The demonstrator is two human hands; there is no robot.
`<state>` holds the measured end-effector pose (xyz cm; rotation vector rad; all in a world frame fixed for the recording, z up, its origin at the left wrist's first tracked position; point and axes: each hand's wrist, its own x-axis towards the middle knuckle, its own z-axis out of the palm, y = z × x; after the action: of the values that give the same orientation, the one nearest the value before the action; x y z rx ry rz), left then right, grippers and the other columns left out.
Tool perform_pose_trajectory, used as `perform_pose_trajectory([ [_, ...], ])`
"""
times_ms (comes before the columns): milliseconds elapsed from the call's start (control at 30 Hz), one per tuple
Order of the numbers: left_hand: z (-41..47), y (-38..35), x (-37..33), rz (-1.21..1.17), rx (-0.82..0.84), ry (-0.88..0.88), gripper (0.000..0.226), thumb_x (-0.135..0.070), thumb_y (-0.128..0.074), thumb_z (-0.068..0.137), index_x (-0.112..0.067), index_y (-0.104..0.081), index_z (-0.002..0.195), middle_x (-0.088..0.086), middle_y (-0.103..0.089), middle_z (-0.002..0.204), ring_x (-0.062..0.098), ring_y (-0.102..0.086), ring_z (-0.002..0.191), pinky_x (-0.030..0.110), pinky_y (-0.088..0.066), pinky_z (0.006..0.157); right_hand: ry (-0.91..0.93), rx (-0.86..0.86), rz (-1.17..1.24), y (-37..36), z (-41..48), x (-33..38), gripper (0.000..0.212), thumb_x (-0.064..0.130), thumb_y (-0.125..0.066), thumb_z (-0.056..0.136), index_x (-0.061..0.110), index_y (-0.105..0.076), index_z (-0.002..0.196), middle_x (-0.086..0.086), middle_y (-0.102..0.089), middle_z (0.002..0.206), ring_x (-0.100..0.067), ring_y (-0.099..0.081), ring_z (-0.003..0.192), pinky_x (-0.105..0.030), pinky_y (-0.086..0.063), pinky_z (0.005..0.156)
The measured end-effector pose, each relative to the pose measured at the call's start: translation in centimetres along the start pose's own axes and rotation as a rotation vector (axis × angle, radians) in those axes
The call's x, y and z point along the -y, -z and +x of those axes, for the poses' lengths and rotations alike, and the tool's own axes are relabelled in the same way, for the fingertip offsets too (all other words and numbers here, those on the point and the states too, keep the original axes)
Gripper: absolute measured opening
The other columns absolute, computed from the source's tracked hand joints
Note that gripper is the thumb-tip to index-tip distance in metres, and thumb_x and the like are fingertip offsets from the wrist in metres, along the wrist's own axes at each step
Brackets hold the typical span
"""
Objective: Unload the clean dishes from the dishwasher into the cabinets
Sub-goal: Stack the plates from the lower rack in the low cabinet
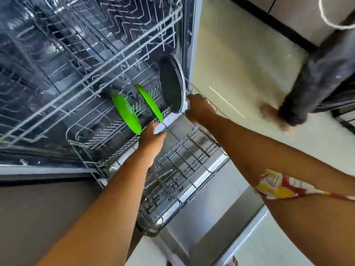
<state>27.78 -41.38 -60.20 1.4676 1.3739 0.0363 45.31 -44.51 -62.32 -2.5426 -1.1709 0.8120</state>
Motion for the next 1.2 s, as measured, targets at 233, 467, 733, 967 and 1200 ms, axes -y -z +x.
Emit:
perform_pose_trajectory([
  [233,3.7,1.2,-1.1,-0.096,0.024,0.016,0.032,-0.011,-0.049,0.093,-0.016,-0.05,0.125,-0.001,-0.056,0.112,0.015,-0.048,0.09,0.033,-0.042,0.082,-0.164,0.008,0.21,-1.7,5.1,2.0,0.073,0.016,-0.06,0.086,0.008,-0.019,0.146,-0.022,-0.041,0.139,-0.042,-0.045,0.125,-0.049,-0.042,0.101],
  [467,6.3,1.0,-3.1,-0.094,0.026,-0.014,0.036,-0.014,-0.047,0.094,-0.019,-0.048,0.13,0.005,-0.053,0.128,0.017,-0.05,0.096,0.031,-0.046,0.08,-0.308,0.003,0.221,-2.1,7.7,2.3,0.056,0.009,-0.049,0.092,-0.002,-0.023,0.141,-0.024,-0.046,0.136,-0.04,-0.047,0.125,-0.045,-0.043,0.102],
  [733,7.3,0.6,-6.0,-0.111,0.029,-0.019,0.037,-0.015,-0.047,0.096,-0.012,-0.044,0.134,0.011,-0.049,0.129,0.017,-0.044,0.094,0.036,-0.047,0.085,-0.152,-0.254,0.182,-2.1,6.3,1.9,0.02,0.012,-0.046,0.089,0.01,-0.042,0.108,-0.017,-0.064,0.097,-0.037,-0.063,0.087,-0.045,-0.055,0.073],
  [967,7.9,-0.6,-7.7,-0.218,0.117,0.079,0.05,-0.051,-0.045,0.092,-0.019,-0.043,0.131,0.008,-0.047,0.134,0.028,-0.05,0.113,0.038,-0.048,0.078,0.237,-0.341,-0.123,-0.9,1.1,2.1,0.036,0.033,-0.045,0.093,0.014,-0.04,0.123,-0.011,-0.059,0.105,-0.029,-0.064,0.076,-0.033,-0.052,0.056],
  [1200,6.1,-2.1,-5.0,-0.281,-0.228,0.193,0.044,-0.011,-0.061,0.085,-0.007,-0.045,0.126,0.017,-0.054,0.128,0.033,-0.057,0.11,0.043,-0.05,0.092,0.566,-0.207,-0.254,-3.7,-7.4,2.0,0.034,0.021,-0.045,0.093,0.011,-0.049,0.125,-0.013,-0.057,0.118,-0.03,-0.063,0.088,-0.043,-0.057,0.067],
])
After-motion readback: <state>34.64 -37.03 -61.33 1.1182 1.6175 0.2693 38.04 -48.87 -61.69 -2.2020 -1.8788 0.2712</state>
